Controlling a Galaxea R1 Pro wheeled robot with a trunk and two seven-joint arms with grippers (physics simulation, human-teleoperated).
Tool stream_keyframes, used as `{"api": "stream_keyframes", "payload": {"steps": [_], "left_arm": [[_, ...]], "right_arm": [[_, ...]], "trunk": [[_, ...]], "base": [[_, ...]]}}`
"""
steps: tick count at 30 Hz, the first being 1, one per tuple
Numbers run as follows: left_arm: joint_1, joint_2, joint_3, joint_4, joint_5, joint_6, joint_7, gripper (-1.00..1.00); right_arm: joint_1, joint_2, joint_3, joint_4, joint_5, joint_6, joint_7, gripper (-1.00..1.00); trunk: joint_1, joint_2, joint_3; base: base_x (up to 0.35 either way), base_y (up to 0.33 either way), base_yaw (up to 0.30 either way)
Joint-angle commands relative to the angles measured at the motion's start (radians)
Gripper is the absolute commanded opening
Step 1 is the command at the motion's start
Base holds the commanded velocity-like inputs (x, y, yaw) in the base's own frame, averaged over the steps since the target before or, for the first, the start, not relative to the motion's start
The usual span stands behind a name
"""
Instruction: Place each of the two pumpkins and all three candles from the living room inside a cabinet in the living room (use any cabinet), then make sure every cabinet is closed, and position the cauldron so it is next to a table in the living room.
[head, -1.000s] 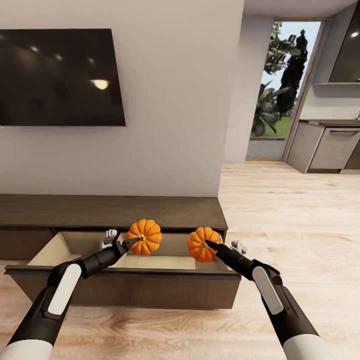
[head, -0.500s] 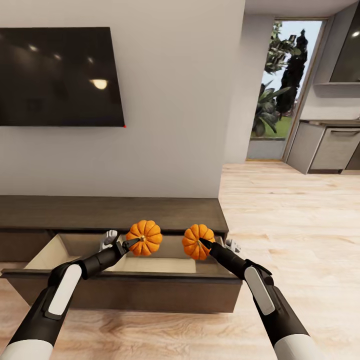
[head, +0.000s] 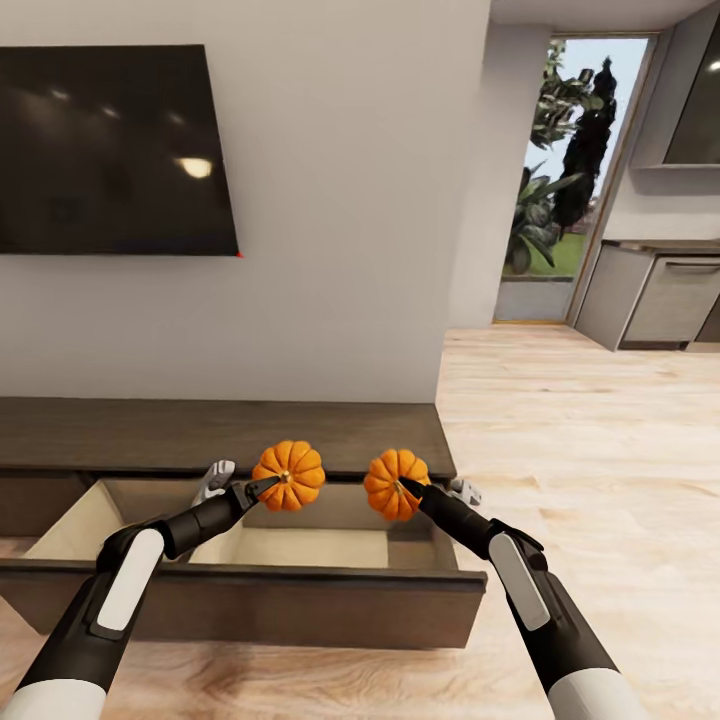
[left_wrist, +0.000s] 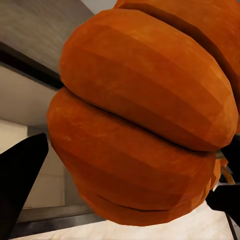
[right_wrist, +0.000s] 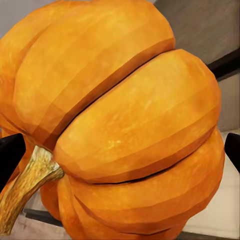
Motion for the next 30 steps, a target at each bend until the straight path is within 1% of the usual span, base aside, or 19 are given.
{"api": "stream_keyframes", "payload": {"steps": [1, 10, 20, 22, 27, 30], "left_arm": [[-0.001, 0.0, 0.002, 0.0, 0.003, 0.007, -0.003, -1.0], [-0.001, 0.0, 0.003, -0.002, 0.004, 0.007, -0.003, -1.0], [-0.001, 0.0, 0.005, 0.0, 0.003, 0.003, 0.003, -1.0], [-0.001, 0.0, 0.004, 0.0, 0.002, -0.008, 0.02, -1.0], [-0.001, -0.001, 0.003, 0.0, -0.004, -0.021, 0.104, -1.0], [-0.001, -0.002, 0.003, -0.001, -0.004, -0.023, 0.123, -1.0]], "right_arm": [[0.0, 0.0, -0.001, 0.0, -0.006, 0.005, 0.001, -1.0], [-0.001, 0.0, 0.006, 0.005, -0.007, 0.007, 0.002, -1.0], [-0.001, -0.001, 0.011, 0.004, -0.007, 0.011, 0.003, -1.0], [-0.001, -0.001, 0.011, 0.004, -0.006, 0.008, 0.003, -1.0], [-0.001, -0.001, 0.011, 0.002, -0.004, 0.006, 0.003, -1.0], [-0.001, -0.001, 0.011, 0.002, -0.005, 0.01, 0.002, -1.0]], "trunk": [[0.0, 0.0, -0.001], [0.0, 0.0, -0.001], [0.038, -0.07, -0.032], [0.046, -0.084, -0.039], [0.065, -0.119, -0.054], [0.077, -0.14, -0.064]], "base": [[0.067, -0.075, 0.0], [0.013, -0.014, 0.0], [0.0, 0.0, 0.0], [0.0, 0.0, 0.0], [0.0, 0.0, 0.0], [0.0, 0.0, 0.0]]}}
